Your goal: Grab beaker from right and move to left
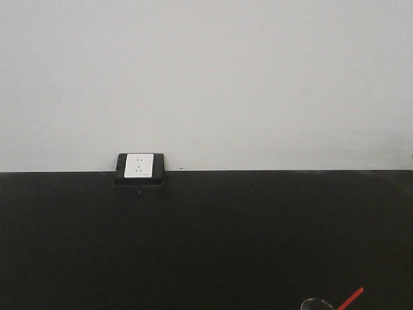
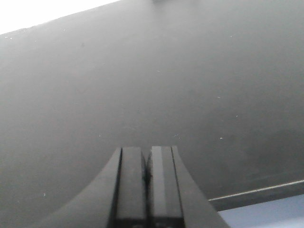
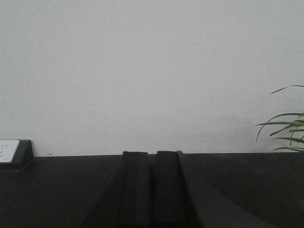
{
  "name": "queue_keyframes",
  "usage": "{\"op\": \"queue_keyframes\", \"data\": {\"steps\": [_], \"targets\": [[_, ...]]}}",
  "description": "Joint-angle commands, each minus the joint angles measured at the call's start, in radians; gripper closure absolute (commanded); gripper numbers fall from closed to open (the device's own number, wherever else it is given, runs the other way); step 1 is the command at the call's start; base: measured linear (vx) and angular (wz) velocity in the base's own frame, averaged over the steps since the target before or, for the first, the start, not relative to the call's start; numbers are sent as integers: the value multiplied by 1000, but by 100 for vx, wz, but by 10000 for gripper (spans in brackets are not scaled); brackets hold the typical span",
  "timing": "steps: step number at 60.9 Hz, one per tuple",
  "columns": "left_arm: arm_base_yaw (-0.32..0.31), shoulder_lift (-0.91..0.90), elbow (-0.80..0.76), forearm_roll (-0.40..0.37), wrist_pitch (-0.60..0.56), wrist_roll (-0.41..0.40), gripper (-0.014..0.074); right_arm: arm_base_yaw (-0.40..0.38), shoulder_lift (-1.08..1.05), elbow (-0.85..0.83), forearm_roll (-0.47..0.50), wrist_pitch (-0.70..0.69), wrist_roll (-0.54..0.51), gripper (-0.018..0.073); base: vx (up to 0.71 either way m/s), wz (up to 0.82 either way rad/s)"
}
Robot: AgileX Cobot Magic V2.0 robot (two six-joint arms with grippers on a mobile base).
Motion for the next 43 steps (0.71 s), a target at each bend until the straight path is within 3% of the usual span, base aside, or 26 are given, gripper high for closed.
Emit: {"op": "queue_keyframes", "data": {"steps": [1,25,34,43], "targets": [[-6,-6,19,0,-77,-1,603,-4,35,-39,20,-145,1,564,0,0],[-6,-6,19,0,-77,-1,603,-4,52,-38,37,-137,-5,529,0,0],[-6,-6,19,0,-77,-1,603,-4,52,-38,36,-137,-5,433,0,0],[-6,-6,19,0,-77,-1,603,-4,52,-38,36,-137,-5,244,0,0]]}}
